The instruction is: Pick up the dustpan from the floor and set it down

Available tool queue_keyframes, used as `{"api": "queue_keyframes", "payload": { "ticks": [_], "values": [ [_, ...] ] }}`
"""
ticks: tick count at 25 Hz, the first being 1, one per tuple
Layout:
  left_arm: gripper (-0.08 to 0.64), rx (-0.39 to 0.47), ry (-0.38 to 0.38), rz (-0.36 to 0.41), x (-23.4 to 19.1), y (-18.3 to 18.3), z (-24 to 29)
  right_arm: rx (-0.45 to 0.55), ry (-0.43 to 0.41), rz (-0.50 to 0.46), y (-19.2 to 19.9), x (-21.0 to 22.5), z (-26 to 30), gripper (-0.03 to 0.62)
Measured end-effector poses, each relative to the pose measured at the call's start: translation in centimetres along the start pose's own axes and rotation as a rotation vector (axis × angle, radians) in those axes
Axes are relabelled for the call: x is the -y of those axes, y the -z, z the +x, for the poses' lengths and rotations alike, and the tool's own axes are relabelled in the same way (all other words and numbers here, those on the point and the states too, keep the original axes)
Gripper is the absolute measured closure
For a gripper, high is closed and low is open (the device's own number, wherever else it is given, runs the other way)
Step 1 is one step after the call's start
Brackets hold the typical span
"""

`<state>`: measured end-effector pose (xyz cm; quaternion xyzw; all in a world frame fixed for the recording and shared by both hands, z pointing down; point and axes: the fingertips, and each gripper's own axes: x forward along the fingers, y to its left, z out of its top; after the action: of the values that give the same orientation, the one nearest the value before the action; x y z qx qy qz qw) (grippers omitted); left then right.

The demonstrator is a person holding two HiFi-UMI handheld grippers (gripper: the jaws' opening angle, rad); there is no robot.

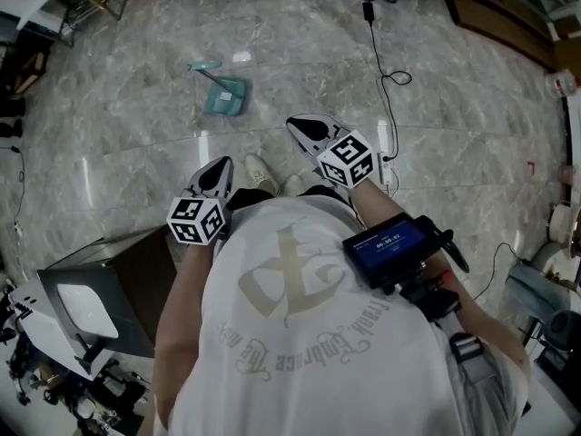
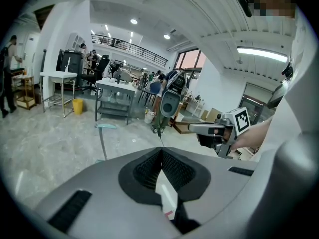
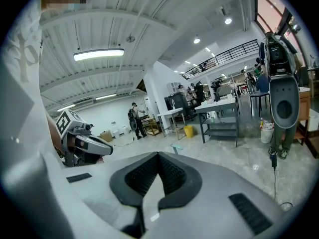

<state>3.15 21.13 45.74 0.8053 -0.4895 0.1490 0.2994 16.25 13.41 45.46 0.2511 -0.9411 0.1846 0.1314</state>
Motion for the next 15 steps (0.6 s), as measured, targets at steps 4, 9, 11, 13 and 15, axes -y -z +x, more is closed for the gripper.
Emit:
{"api": "queue_keyframes", "payload": {
  "ticks": [4, 9, 11, 13, 15],
  "values": [
    [0.549, -0.007, 0.000, -0.008, -0.4, -0.1, -0.2, -0.006, 0.006, 0.010, -0.1, -0.1, 0.2, 0.577],
    [0.549, -0.012, 0.029, -0.007, -0.5, -0.6, 0.3, -0.026, 0.017, 0.012, -0.1, -0.1, 0.3, 0.577],
    [0.549, -0.010, 0.036, -0.004, -0.5, -1.0, 0.5, -0.035, 0.028, 0.011, -0.2, 0.3, 0.2, 0.577],
    [0.549, -0.009, 0.034, -0.009, -1.3, -1.5, 0.8, -0.041, 0.038, 0.014, -0.3, 0.8, 0.8, 0.577],
    [0.549, -0.009, 0.034, -0.020, -3.0, -2.0, 1.5, -0.049, 0.043, 0.014, -0.5, 1.7, 2.2, 0.577]
  ]
}}
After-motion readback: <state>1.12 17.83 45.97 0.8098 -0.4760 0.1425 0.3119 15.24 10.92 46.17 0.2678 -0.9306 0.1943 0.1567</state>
